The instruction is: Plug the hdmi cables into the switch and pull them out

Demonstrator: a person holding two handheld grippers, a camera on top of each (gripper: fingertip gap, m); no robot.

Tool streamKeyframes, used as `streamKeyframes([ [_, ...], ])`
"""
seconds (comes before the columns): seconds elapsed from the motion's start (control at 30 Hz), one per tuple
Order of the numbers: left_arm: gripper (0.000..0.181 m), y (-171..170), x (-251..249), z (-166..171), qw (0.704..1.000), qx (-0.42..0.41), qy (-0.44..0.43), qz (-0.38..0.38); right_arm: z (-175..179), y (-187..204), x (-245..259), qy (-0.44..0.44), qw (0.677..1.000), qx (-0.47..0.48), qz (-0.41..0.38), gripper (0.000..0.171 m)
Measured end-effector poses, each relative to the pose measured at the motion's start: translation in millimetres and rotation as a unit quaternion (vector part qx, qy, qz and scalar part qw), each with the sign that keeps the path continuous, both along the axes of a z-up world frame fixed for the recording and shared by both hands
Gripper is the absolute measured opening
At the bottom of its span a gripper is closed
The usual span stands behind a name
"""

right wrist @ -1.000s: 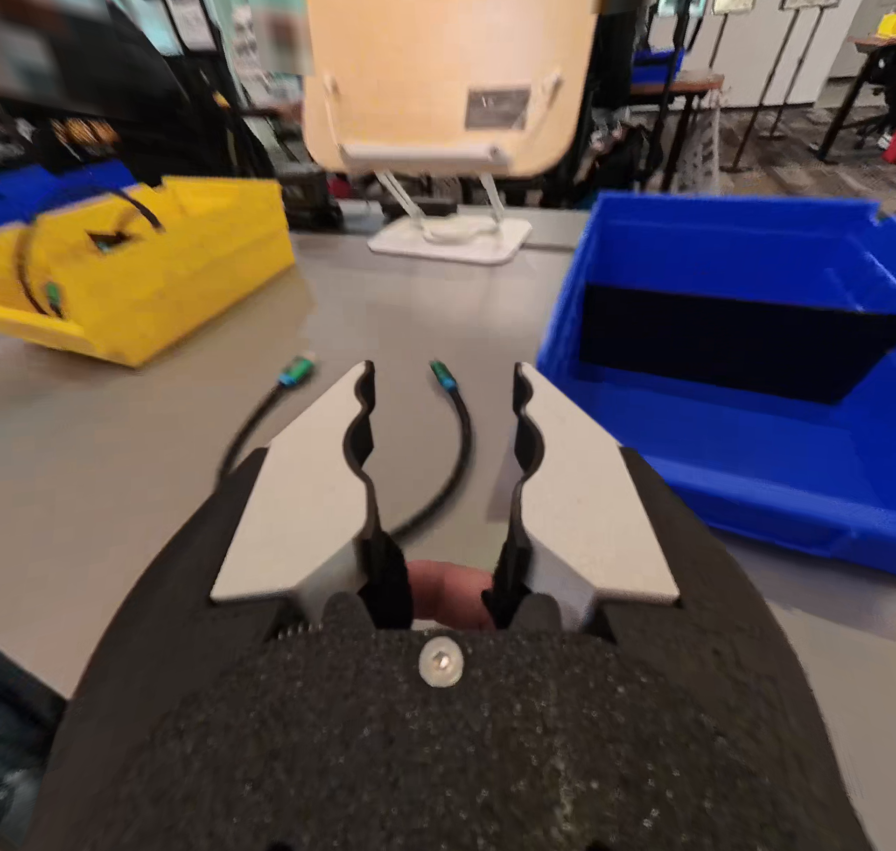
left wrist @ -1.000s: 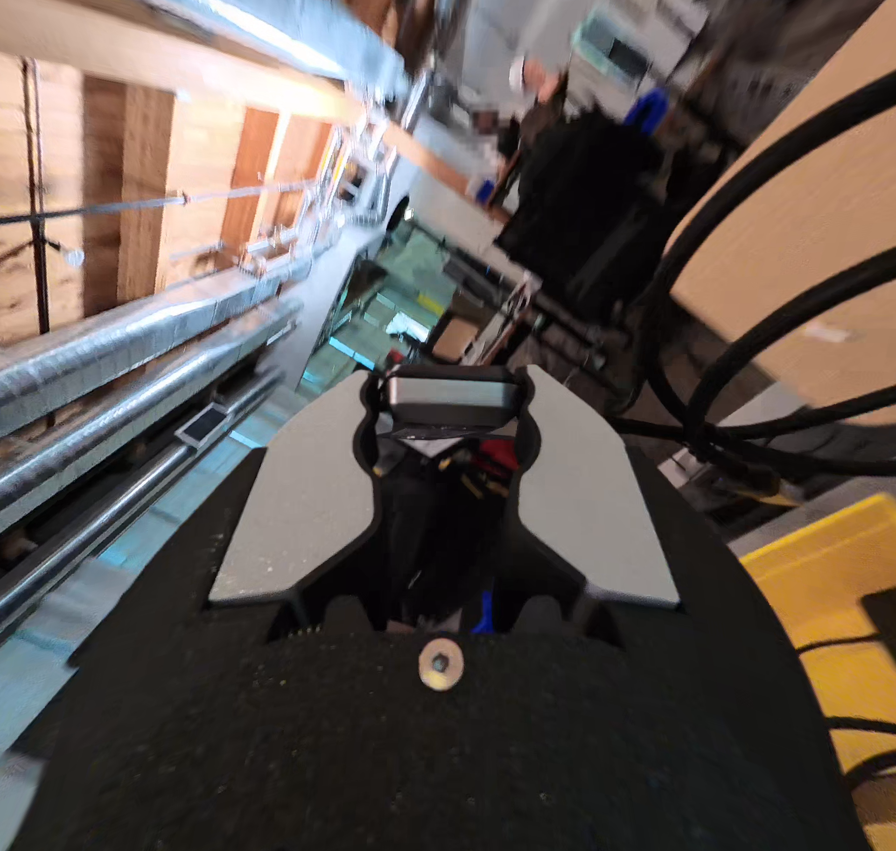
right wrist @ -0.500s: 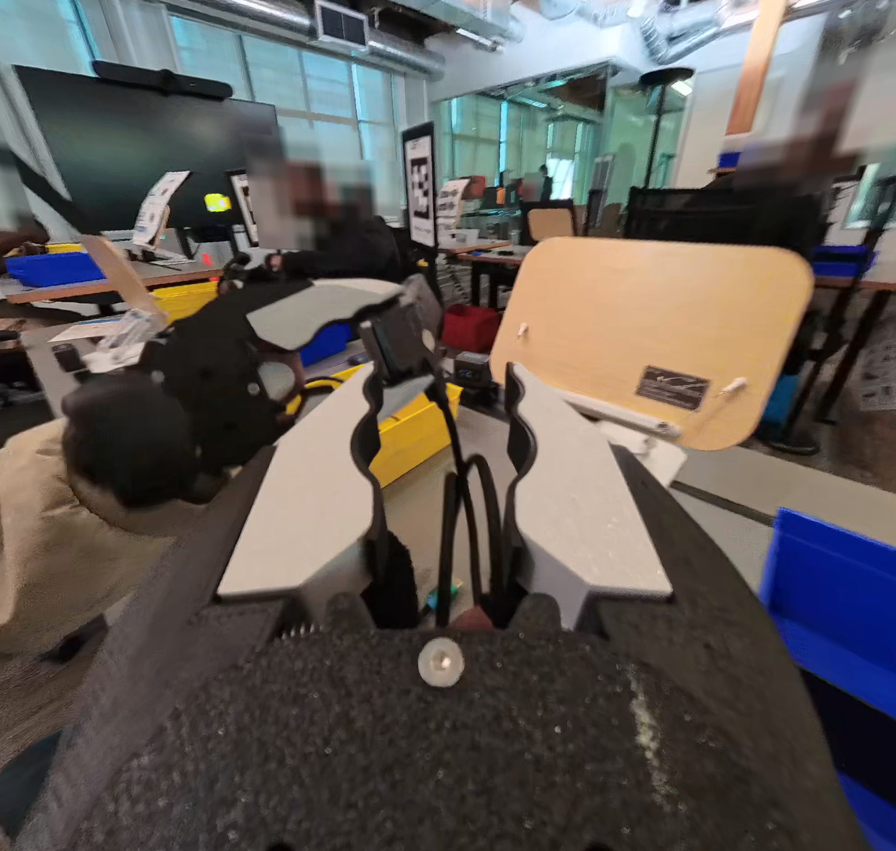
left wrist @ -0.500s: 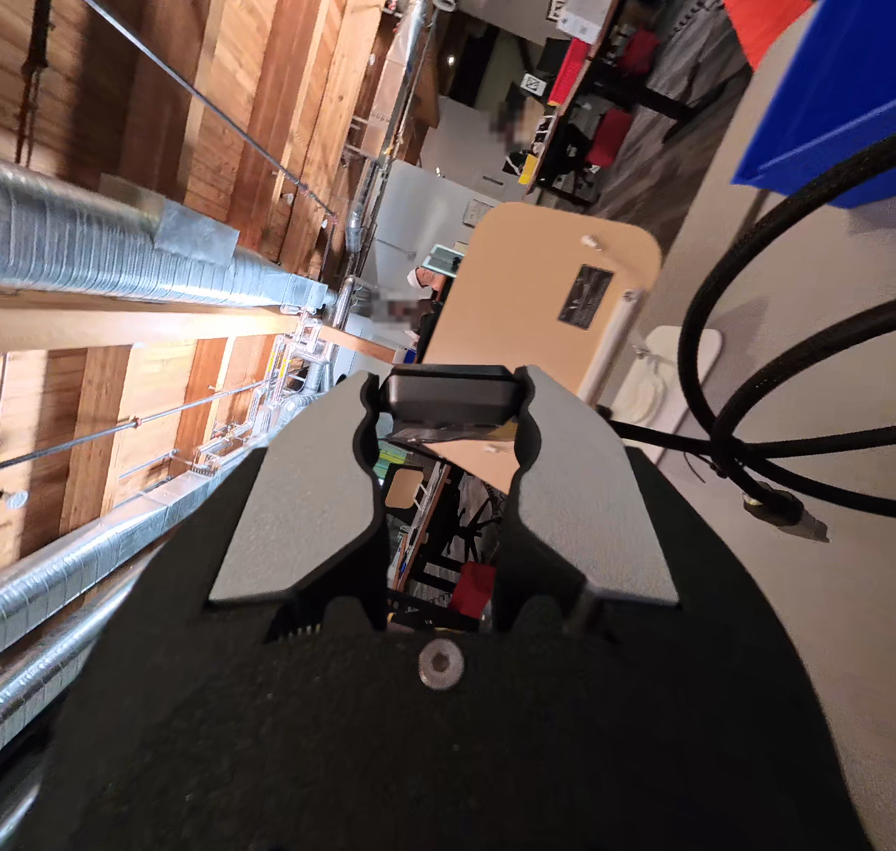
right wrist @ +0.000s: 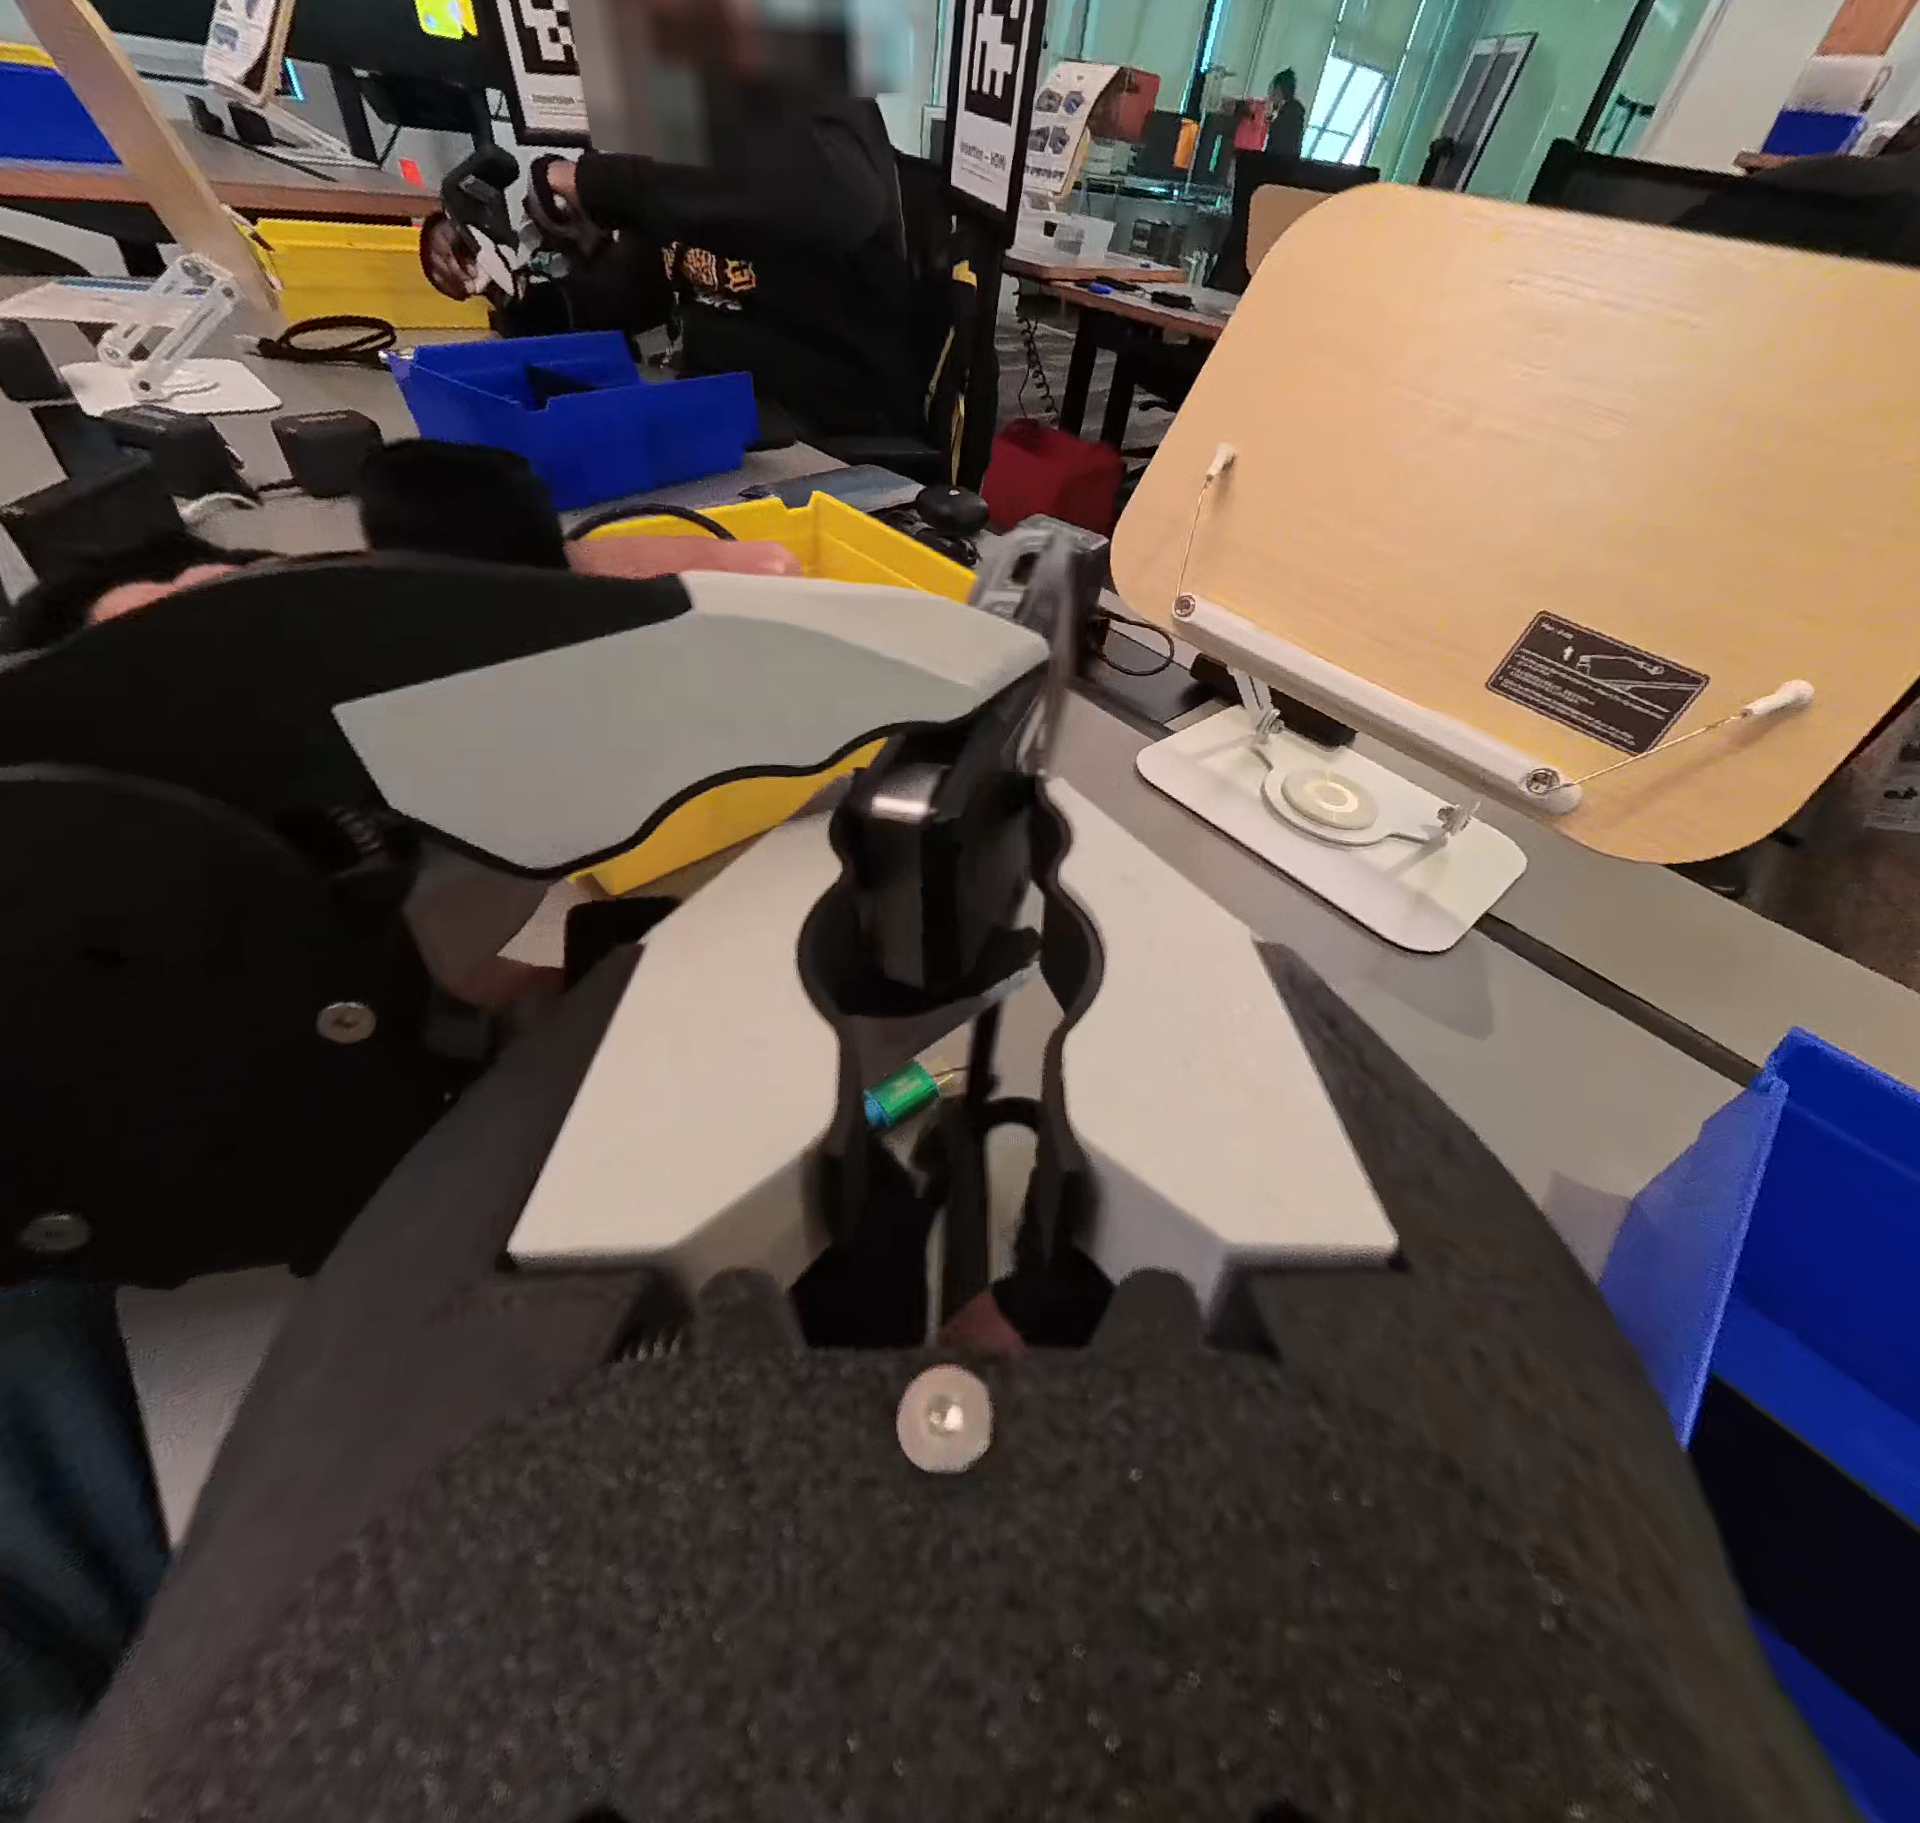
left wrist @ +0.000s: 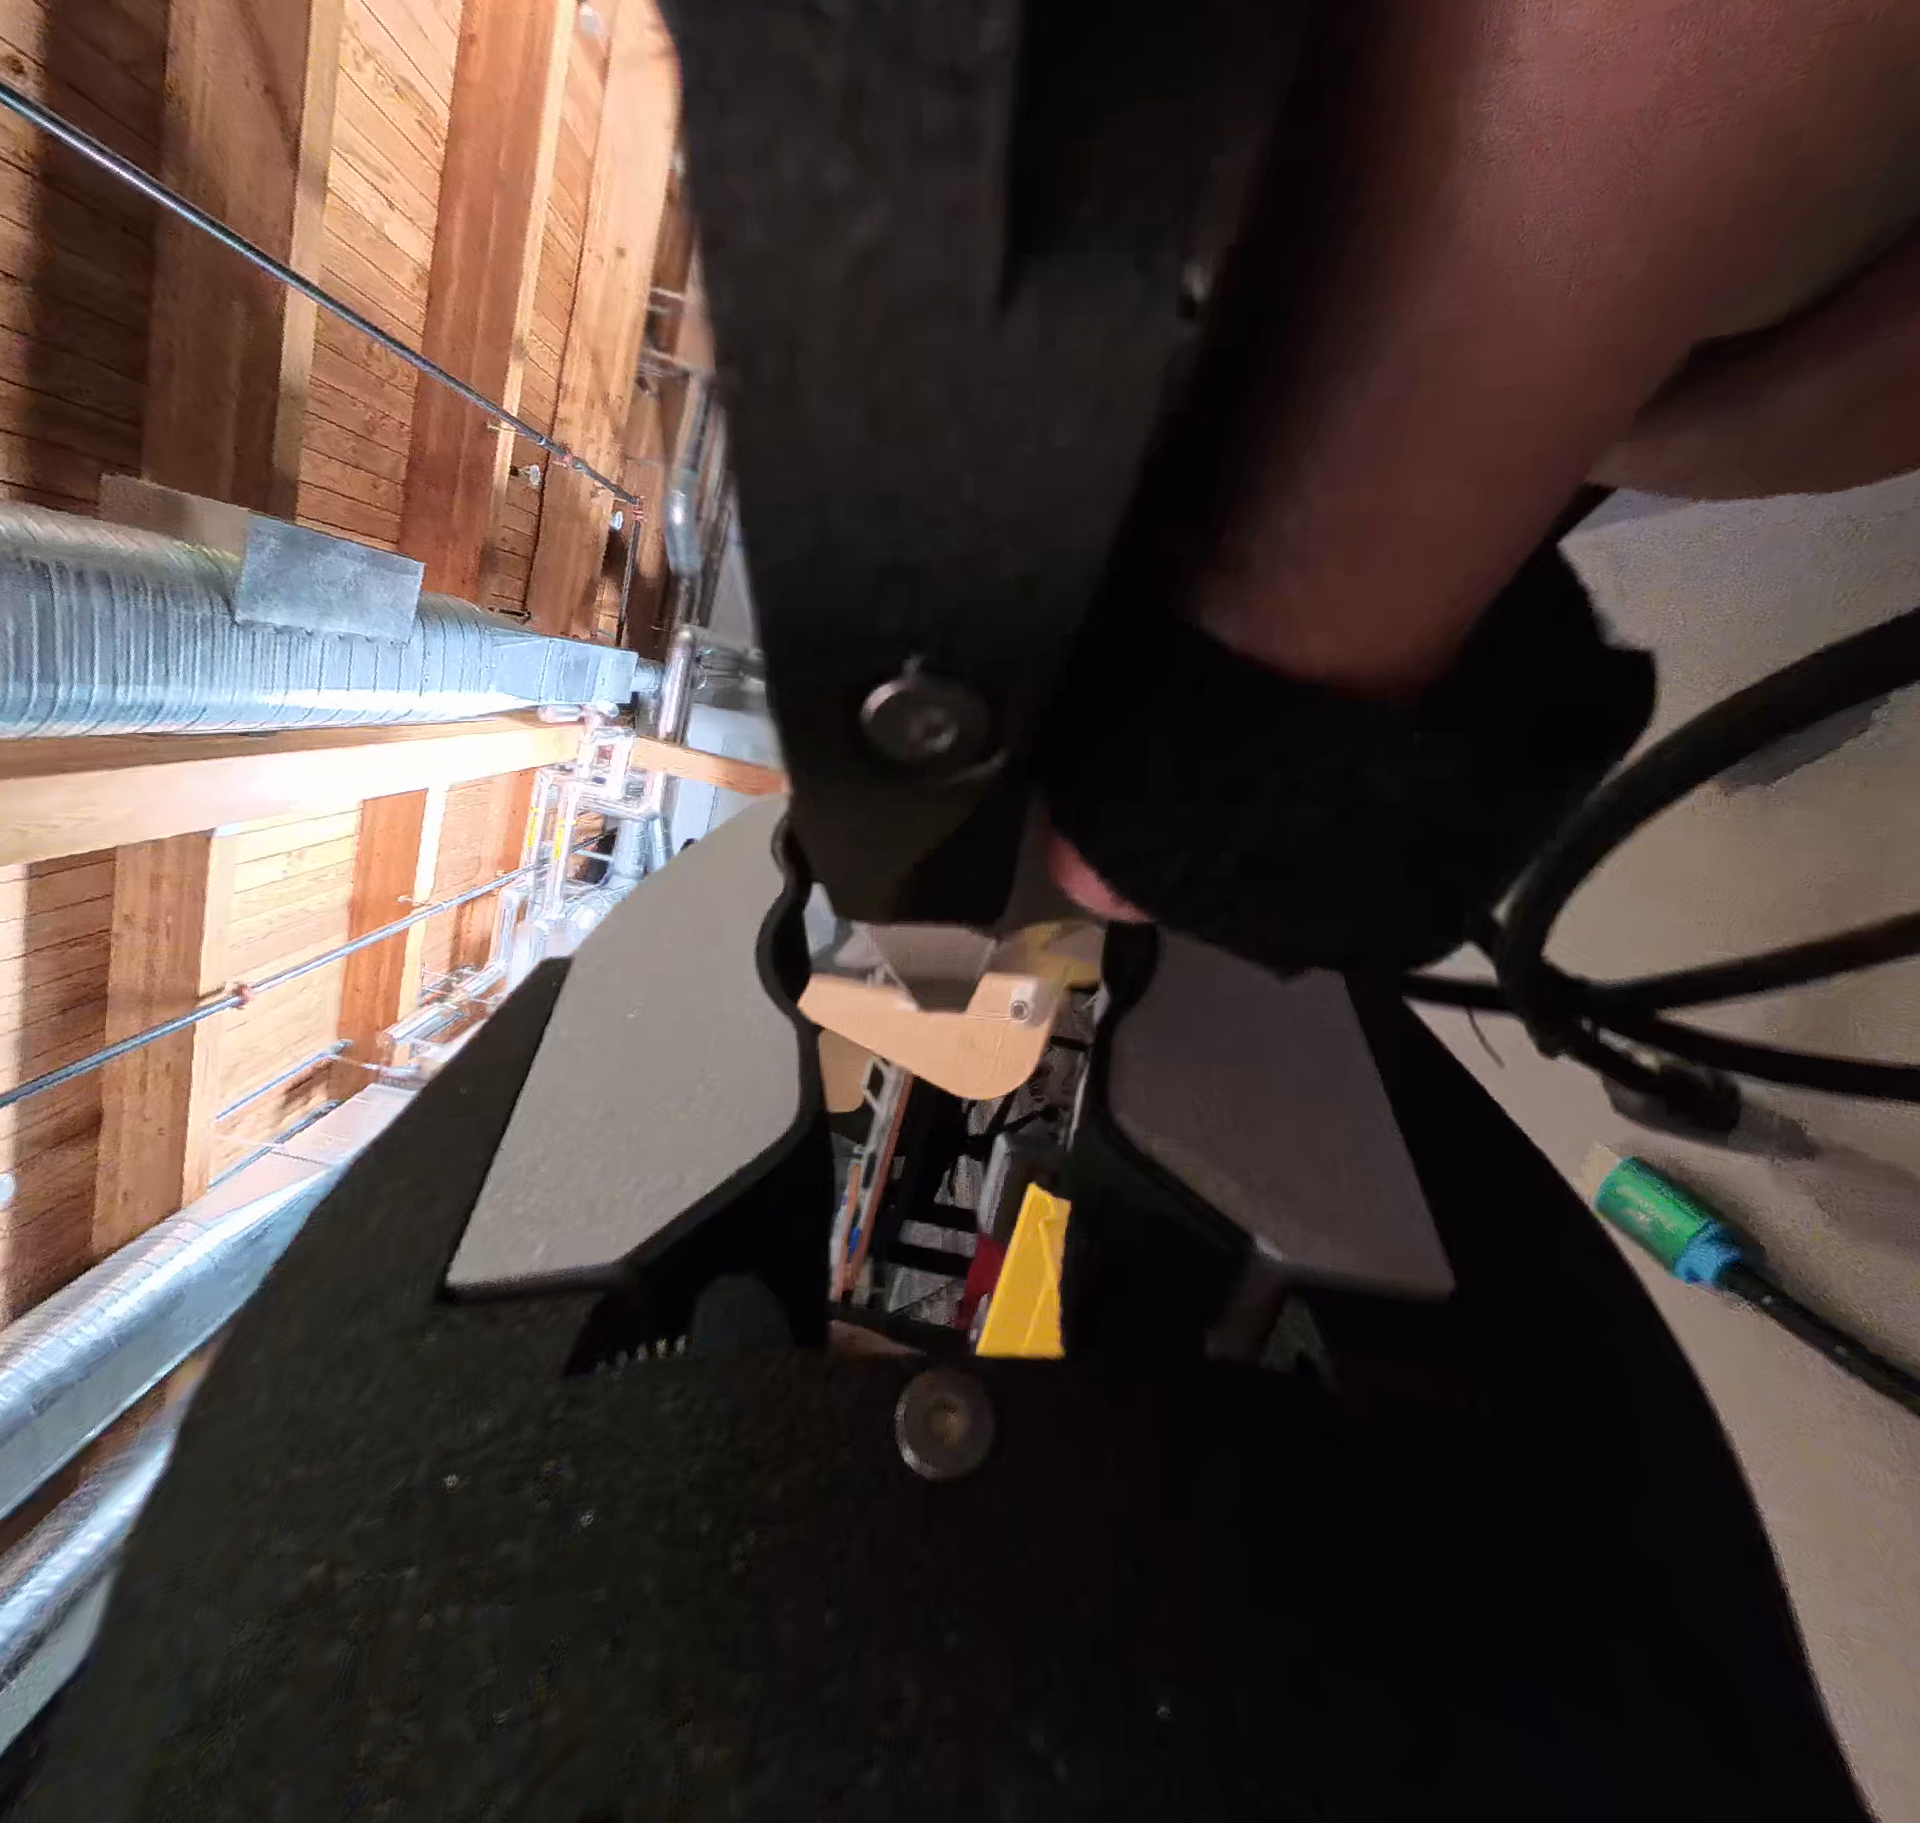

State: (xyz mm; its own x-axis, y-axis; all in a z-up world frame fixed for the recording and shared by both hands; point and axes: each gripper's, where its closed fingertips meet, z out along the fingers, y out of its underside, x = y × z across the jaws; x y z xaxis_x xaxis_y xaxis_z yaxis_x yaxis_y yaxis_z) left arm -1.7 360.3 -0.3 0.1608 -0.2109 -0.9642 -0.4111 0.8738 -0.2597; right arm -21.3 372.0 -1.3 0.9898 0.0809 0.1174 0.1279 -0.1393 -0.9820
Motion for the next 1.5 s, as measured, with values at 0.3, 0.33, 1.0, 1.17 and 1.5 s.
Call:
streamKeyframes([
  [0.3,0.041,-29,-66,-48,0.877,-0.463,0.029,-0.125,3,-10,20,-0.036,0.998,0.058,0.017,0.018],
  [0.33,0.041,-28,-72,-57,0.838,-0.525,0.038,-0.143,6,-13,14,-0.041,0.996,0.071,0.039,0.018],
  [1.0,0.023,-40,-99,-46,0.661,-0.595,-0.004,-0.457,-35,-44,-88,0.038,0.931,0.011,0.362,0.020],
  [1.17,0.023,-39,-103,-49,0.685,-0.565,-0.006,-0.461,-46,-48,-85,0.004,0.934,-0.015,0.356,0.019],
  [1.5,0.023,-54,-107,-56,0.701,-0.535,0.041,-0.469,-54,-58,-92,-0.057,0.925,-0.079,0.367,0.018],
])
